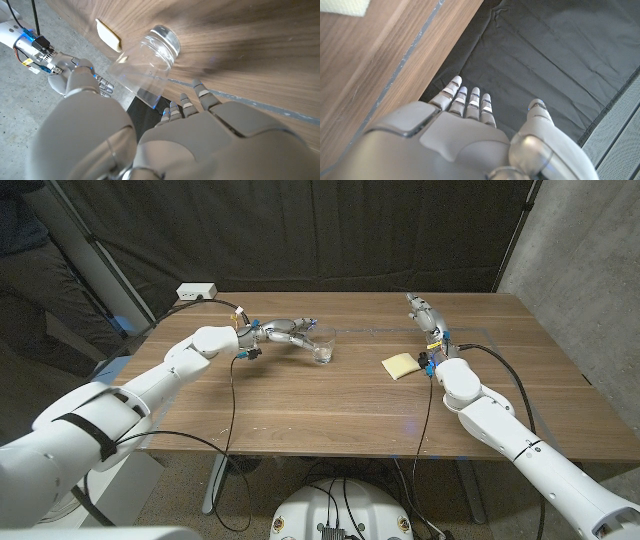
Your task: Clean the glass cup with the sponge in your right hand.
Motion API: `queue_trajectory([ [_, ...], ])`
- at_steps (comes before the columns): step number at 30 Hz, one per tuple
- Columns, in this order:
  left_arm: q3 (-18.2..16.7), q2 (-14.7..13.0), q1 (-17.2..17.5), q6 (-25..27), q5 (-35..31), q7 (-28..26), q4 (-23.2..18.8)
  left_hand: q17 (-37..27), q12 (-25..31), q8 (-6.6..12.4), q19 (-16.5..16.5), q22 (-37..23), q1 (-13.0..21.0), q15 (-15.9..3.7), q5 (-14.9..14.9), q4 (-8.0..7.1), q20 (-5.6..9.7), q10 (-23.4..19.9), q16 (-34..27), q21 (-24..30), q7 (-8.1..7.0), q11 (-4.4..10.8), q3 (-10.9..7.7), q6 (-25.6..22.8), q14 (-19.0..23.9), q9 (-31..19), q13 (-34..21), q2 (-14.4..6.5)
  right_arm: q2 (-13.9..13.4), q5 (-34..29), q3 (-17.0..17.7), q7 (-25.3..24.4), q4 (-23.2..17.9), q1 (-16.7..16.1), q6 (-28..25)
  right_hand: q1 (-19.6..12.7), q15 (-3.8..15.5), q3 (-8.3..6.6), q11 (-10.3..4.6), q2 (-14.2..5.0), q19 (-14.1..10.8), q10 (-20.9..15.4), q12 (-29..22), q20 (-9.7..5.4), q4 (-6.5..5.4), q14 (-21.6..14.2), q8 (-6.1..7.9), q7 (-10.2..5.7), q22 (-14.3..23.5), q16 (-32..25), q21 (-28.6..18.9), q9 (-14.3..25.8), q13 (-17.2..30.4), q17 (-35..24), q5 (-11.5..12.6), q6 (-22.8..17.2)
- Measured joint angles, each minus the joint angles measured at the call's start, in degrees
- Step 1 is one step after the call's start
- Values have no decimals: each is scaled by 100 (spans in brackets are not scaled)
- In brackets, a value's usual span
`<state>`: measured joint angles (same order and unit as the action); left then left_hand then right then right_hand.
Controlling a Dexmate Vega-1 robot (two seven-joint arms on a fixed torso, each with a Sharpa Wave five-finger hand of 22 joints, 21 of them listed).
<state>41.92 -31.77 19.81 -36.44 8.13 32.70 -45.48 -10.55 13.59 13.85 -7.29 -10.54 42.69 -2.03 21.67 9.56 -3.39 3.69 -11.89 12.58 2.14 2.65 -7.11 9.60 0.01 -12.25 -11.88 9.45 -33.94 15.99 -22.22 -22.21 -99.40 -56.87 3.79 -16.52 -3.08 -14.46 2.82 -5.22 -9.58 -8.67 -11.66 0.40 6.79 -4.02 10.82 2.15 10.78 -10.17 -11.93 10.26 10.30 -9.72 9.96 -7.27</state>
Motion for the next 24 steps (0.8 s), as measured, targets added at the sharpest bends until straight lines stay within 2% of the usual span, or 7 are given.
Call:
queue_trajectory([
  [5, 0, 0, -35, -110, 67, -12, 0, 0, 57, 36, -105, 0, 81, 20, 0, -1, 1, -105, -46, 44, -27, -1, 32, -133, 122, -16, 0, -20, -7, 0, 15, 0, 61, -3, 0, 0, 0, 0, 0, 0, 0, 0, 0, 0, 0, 0, 0, 0, 0, 0, 0, 0, 0, 0, 0, 0],
  [6, 22, 176, -35, -139, 91, -13, 285, 0, 61, 48, -131, 0, 90, 22, 0, -8, -8, -106, -48, 45, -30, 0, 39, -155, 125, -16, 0, -28, -8, 26, 19, 30, 77, -4, 62, 0, 0, 0, 0, 0, 0, 0, 0, 0, 0, 0, 0, 0, 0, 0, 0, 0, 0, 0, 0, 0],
  [8, 24, 267, -53, -190, 134, -13, 439, 0, 62, 57, -145, 1, 166, 8, 0, -8, 5, -177, -50, 45, -38, 11, 39, -205, 175, -16, 0, 14, -10, 35, 21, 46, 104, -3, 88, 0, 0, 0, 0, 0, 0, 0, 0, 0, 0, 0, 0, 0, 0, 0, 0, 0, 0, 0, 0, 0],
  [16, 24, 392, -87, -410, 330, 45, 671, 1, 105, 101, -236, 0, 317, -11, 45, -40, -31, -300, -50, 72, -99, 72, 70, -348, 338, -15, 0, -46, -24, 41, 29, 68, 162, -2, 122, 0, 0, 0, 0, 0, 0, 0, 0, 0, 0, 0, 0, 0, 0, 0, 0, 0, 0, 0, 0, 0],
  [17, 8, 604, -156, -444, 363, 66, 1053, 1, 105, 101, -256, 0, 331, -13, 45, -40, -51, -311, -50, 78, -99, 84, 70, -348, 340, -15, 0, -59, -29, 47, 31, 91, 167, -1, 160, 0, 0, 0, 0, 0, 0, 0, 0, 0, 0, 0, 0, 0, 0, 0, 0, 0, 0, 0, 0, 0],
  [20, 6, 701, -201, -496, 412, 108, 1244, 1, 105, 101, -287, 0, 399, 8, 45, -40, -82, -312, -50, 77, -101, 85, 70, -346, 378, -20, 1, -53, -33, 51, 38, 94, 168, -3, 169, 0, 0, 0, 0, 0, 0, 0, 0, 0, 0, 0, 0, 0, 0, 0, 0, 0, 0, 0, 0, 0],
  [24, 6, 819, -265, -567, 480, 185, 1448, 1, 105, 169, -352, 1, 586, -9, 45, -40, -97, -470, -50, 77, -251, 163, 70, -508, 527, -43, 1, -119, -37, 63, 48, 94, 169, -23, 171, 1, 0, 0, 0, 1, 0, 0, 0, 0, 0, 0, 0, 0, 0, 0, 0, 0, 0, 0, 0, 0],
])
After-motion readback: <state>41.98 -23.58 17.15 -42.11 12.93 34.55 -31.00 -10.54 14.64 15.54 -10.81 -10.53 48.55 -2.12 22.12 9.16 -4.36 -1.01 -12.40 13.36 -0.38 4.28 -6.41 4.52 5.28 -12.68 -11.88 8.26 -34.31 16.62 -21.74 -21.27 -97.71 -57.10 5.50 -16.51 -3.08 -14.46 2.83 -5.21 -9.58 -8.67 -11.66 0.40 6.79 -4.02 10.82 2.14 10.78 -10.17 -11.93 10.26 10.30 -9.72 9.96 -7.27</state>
